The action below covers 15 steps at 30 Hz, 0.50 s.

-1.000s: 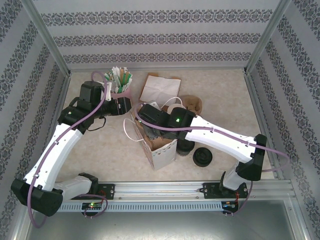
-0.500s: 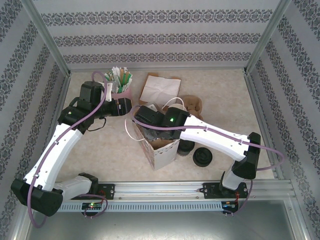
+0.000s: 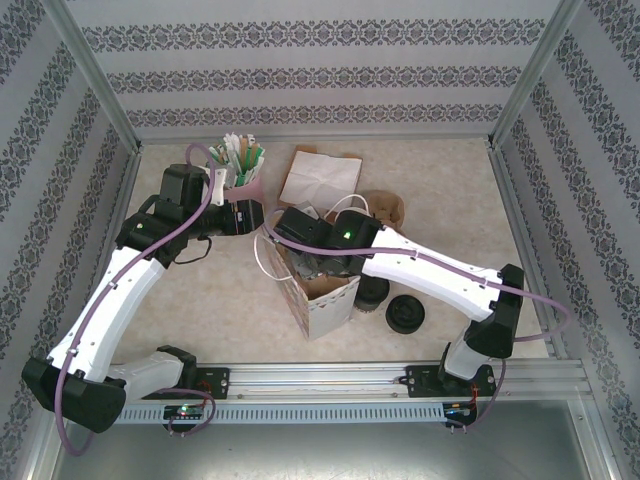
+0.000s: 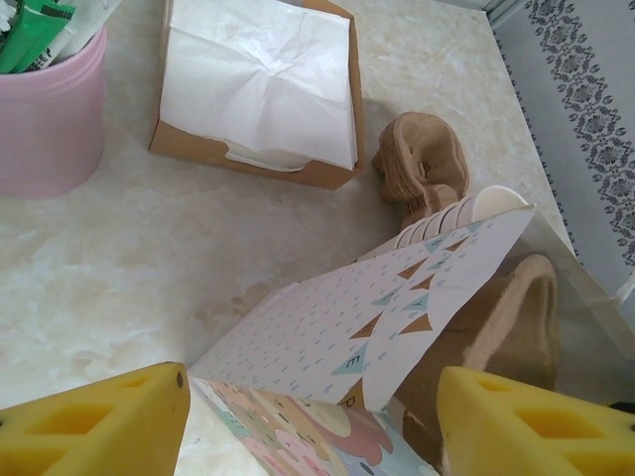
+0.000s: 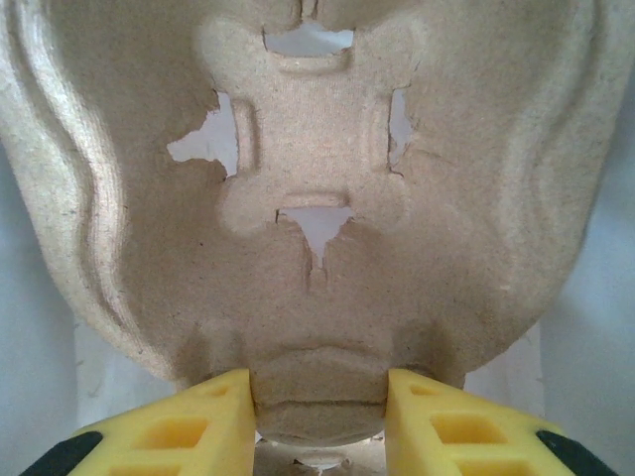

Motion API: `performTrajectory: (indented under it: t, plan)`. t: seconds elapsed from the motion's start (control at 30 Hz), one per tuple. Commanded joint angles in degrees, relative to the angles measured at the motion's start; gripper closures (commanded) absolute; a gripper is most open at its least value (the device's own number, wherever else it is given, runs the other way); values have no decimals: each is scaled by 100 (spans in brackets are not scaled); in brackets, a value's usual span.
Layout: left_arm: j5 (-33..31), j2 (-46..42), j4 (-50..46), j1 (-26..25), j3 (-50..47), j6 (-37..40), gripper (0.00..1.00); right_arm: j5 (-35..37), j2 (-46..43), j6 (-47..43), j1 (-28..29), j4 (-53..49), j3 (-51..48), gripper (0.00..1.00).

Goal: Pack the takeout coffee

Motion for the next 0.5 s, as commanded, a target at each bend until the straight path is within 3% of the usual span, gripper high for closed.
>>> performTrajectory:
  t: [0.0,0.47]
  plan:
    - [-120,-129,-175,81,95,136,32,-128,155,-80,-68,-203,88,64]
    - [-83,-139,-170,78,32,151,32,-450,613,-424,-258,-175,294,64]
